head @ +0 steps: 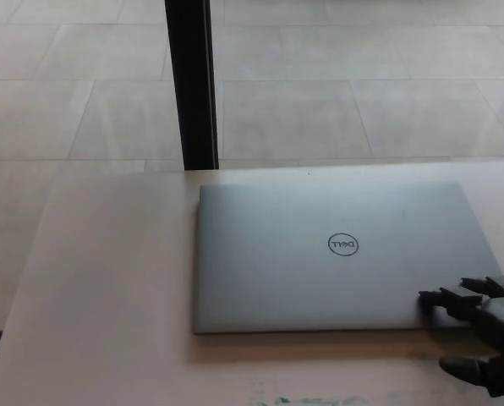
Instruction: The robot uses its right hand to push down on the lid of a laptop kept in the middle of the desk to close it
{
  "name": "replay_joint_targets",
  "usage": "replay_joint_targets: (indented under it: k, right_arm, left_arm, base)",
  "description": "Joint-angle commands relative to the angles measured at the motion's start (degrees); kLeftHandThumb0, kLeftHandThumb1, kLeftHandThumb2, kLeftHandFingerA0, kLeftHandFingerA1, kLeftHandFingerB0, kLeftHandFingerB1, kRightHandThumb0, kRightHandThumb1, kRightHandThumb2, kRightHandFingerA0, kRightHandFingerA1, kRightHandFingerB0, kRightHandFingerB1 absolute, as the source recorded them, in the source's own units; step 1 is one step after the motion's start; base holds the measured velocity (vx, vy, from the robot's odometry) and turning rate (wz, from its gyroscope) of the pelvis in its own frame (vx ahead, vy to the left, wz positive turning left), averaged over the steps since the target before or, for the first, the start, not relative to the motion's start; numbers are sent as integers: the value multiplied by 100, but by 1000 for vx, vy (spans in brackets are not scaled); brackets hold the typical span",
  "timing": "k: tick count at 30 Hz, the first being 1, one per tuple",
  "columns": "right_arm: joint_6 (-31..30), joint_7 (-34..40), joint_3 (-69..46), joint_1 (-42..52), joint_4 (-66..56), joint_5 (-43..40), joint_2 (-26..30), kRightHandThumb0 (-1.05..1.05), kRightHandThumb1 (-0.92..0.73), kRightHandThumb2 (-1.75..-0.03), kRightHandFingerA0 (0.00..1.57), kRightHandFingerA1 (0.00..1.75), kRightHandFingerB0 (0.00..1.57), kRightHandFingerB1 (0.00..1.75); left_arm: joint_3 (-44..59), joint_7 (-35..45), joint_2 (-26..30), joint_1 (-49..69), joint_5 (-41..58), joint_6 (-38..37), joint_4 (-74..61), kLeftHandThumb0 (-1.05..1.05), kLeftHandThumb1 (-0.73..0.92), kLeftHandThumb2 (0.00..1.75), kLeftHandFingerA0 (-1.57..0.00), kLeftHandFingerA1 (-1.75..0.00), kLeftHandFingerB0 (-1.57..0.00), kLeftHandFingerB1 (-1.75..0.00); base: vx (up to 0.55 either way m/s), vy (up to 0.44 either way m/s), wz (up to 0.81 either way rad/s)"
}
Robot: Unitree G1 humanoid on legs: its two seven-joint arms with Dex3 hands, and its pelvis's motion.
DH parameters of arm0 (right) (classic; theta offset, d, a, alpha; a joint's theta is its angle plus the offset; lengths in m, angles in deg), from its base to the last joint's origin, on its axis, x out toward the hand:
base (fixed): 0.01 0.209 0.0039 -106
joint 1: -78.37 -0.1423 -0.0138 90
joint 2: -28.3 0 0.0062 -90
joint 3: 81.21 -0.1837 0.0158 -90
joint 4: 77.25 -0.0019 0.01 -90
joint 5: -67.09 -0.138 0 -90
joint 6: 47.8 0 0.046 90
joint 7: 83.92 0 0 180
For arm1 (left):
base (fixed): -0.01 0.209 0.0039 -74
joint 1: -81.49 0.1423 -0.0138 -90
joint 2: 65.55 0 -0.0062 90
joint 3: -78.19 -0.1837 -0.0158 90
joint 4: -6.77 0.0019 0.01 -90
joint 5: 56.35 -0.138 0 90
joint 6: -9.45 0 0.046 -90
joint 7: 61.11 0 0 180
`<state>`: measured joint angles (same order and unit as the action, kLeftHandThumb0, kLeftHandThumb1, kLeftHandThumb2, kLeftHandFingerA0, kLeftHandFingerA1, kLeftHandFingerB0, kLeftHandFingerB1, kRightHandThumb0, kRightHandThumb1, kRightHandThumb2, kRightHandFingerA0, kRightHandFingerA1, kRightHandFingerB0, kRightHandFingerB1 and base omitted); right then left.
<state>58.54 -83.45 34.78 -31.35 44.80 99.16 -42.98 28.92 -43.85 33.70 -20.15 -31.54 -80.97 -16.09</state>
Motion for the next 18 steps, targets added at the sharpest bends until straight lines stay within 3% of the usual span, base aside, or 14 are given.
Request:
replay_joint_targets:
  k: [1,8,9,10,12,13,17,18]
  right_arm:
    - [-410,-347,-337,318,189,-160,129,-83,-92,-75,34,53,21,34]
    - [-99,-1035,-1998,295,103,-2043,-93,-75,-91,-67,44,55,32,36]
    - [-94,-1180,-2227,290,22,-2301,-52,-74,-92,-68,39,56,32,36]
    - [-221,-1396,-2621,354,-247,-2739,60,-75,-92,-69,37,54,31,36]
    - [-477,-1565,-2933,464,-575,-2953,177,-76,-92,-70,38,52,31,35]
    - [-734,-1793,-3433,542,-775,-3486,247,-79,-92,-69,35,52,30,35]
    - [-1170,-1649,-4313,740,-1251,-3929,277,-69,-92,-70,40,52,34,37]
    - [-1131,-1549,-4593,804,-1279,-3973,347,-70,-92,-72,43,50,34,39]
  left_arm:
    - [-26,35,120,-16,102,52,9,-105,65,66,-25,-41,-22,-34]
    - [-55,47,140,-18,112,85,17,-105,66,66,-25,-42,-20,-34]
    - [-53,57,144,-20,115,73,21,-105,49,103,-20,-46,-14,-38]
    - [-62,46,150,-25,105,67,13,-105,49,103,-19,-46,-14,-39]
    - [-63,55,149,-17,103,59,19,-105,50,103,-19,-45,-14,-38]
    - [-46,42,148,-19,121,75,13,-105,66,66,-25,-40,-21,-33]
    - [-56,47,181,-25,103,80,29,-105,67,66,-24,-41,-21,-34]
    - [-72,42,182,-22,87,84,28,-105,49,103,-20,-47,-15,-39]
  base:
    - [0,0,0]
    - [0,0,0]
    - [0,0,0]
    - [0,0,0]
    - [0,0,0]
    - [0,0,0]
    - [0,0,0]
    - [0,0,0]
